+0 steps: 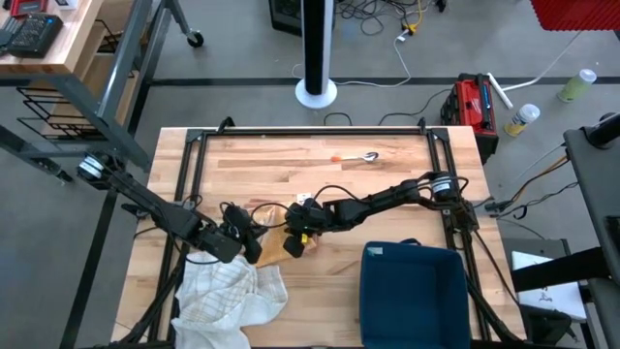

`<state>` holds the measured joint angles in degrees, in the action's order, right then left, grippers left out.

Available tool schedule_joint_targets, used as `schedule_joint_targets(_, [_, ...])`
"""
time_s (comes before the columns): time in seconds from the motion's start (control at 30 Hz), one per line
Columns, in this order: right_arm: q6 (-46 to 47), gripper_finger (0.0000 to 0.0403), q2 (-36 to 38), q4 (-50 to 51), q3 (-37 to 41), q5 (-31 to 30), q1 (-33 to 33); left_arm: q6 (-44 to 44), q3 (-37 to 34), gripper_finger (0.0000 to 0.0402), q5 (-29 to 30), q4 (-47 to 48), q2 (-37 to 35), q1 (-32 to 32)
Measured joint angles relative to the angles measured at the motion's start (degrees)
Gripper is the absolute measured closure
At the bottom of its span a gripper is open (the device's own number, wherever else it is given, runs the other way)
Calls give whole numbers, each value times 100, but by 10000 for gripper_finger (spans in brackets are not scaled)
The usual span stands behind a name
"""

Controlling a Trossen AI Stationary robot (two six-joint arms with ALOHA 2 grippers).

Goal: Fold towel
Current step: Stack the folded yellow towel on top of the folded brown towel

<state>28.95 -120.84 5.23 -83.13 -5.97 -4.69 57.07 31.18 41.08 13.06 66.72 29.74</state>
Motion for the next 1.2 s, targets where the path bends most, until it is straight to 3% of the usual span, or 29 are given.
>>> schedule_joint_targets(0.17, [1,403,0,2,0,-1,0,117,230,397,50,350,368,-13])
schedule_joint_targets(0.37, [-9,403,0,28,0,4,-2,1381,248,398,33,1752,566,-33])
schedule_joint_targets(0.53, [-20,403,0,26,0,4,-2,1745,27,393,13,1866,542,-142])
schedule_joint_targets(0.97, [-20,403,0,28,0,47,-2,2191,-94,235,-237,2271,557,-490])
schedule_joint_targets(1.2, [-7,403,0,26,0,50,-4,2386,-100,208,-196,2642,572,-493])
